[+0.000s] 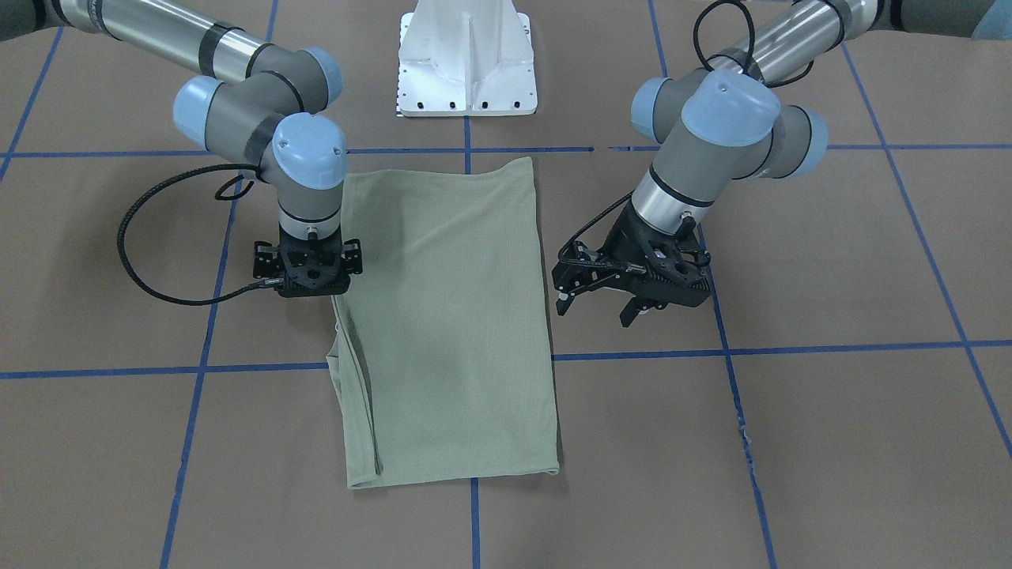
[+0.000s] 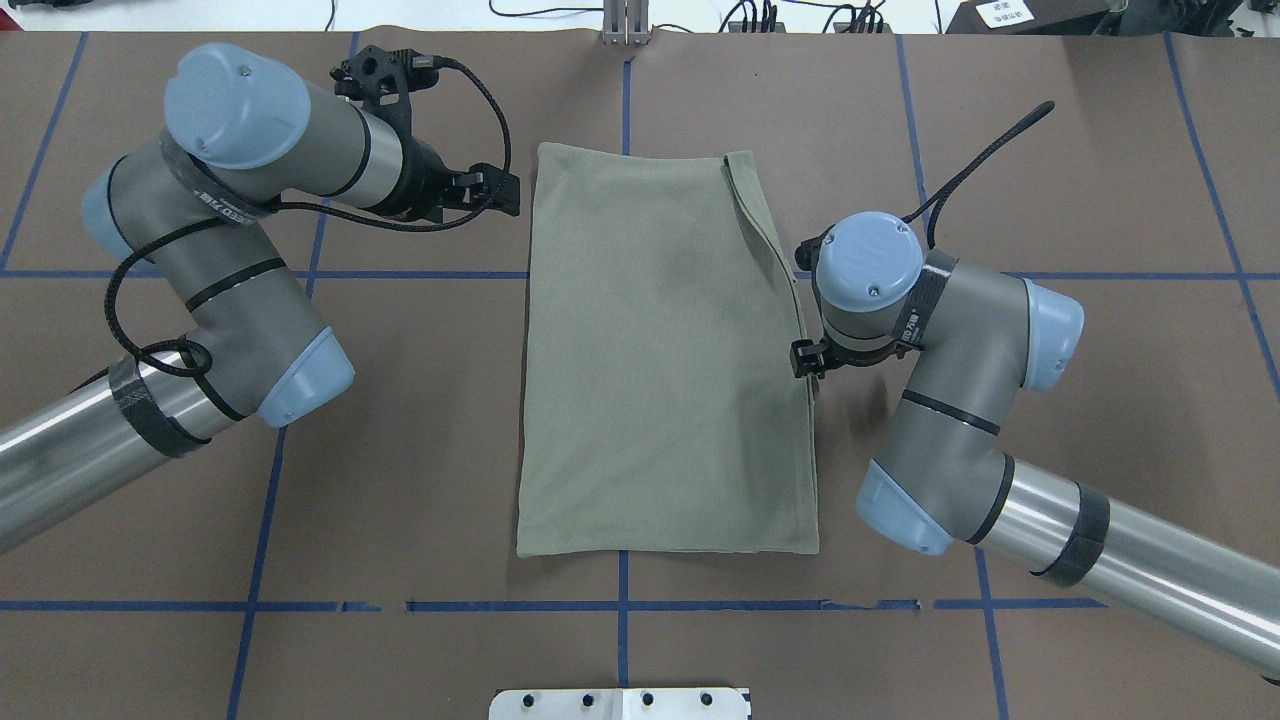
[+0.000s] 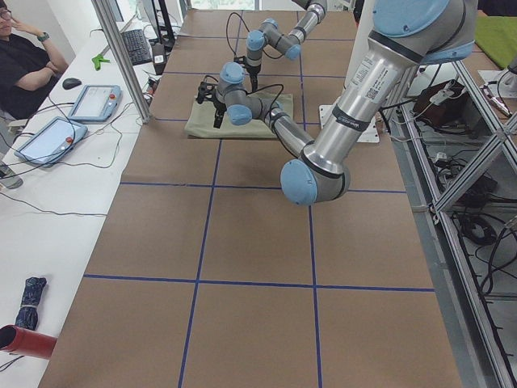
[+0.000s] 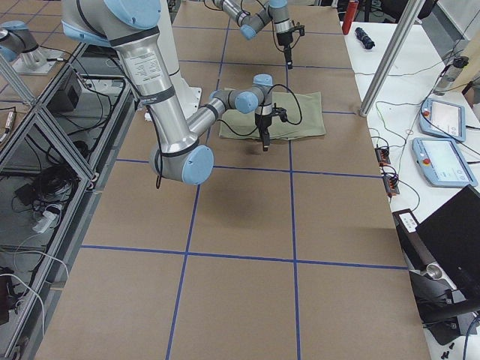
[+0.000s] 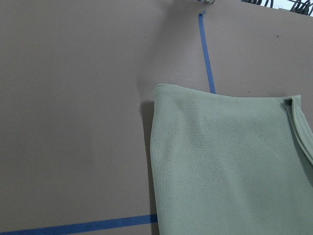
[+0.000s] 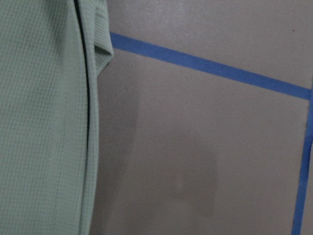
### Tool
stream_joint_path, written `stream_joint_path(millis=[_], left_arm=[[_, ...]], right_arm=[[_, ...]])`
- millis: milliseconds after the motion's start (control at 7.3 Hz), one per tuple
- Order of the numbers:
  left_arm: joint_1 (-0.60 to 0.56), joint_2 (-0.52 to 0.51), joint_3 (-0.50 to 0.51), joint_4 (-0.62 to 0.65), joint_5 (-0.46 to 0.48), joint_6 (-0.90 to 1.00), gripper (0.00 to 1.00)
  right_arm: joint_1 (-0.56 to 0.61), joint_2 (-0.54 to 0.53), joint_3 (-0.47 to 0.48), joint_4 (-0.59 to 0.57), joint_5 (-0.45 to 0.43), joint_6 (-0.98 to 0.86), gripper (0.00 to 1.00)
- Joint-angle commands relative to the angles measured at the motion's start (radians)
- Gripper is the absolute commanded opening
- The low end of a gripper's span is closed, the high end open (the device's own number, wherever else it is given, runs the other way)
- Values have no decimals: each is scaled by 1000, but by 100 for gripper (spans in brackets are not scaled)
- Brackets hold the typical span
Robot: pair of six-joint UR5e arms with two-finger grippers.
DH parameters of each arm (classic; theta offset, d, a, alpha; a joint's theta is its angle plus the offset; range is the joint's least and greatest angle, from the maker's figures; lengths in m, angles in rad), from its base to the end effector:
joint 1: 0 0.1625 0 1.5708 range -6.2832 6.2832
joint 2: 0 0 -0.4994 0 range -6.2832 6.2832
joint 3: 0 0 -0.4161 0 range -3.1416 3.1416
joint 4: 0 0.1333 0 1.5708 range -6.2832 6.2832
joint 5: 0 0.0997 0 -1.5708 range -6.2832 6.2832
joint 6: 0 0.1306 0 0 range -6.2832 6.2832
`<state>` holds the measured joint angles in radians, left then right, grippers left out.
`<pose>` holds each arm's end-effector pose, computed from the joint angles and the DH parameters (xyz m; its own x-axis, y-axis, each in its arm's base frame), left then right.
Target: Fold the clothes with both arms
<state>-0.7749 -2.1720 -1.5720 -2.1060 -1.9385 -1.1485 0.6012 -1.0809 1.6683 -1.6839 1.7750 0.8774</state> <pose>0.4953 -0.6059 0.2992 0.4456 0.0989 -0.8897 0.2600 0.9367 0.2344 -0.5403 -0.5001 0.4408 0.8694 -0.1626 0.4665 0.1017 0.9830 0.1532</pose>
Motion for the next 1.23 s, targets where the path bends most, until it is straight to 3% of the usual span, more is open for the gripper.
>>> stream_joint_path(millis=[0, 411, 548, 1096], left_arm=[[-1, 1, -19, 6, -10, 0, 100], [-4, 1, -26, 4, -7, -2, 100], [-4, 1, -32, 4, -5, -2, 100], [-13, 3, -49, 6, -7, 1, 100]], right_arm=[[20, 56, 4, 0, 32, -6, 100], [34, 278, -264, 19, 14, -72, 100], [70, 282, -318, 70, 14, -102, 100], [132, 453, -712, 335, 12, -172, 100]])
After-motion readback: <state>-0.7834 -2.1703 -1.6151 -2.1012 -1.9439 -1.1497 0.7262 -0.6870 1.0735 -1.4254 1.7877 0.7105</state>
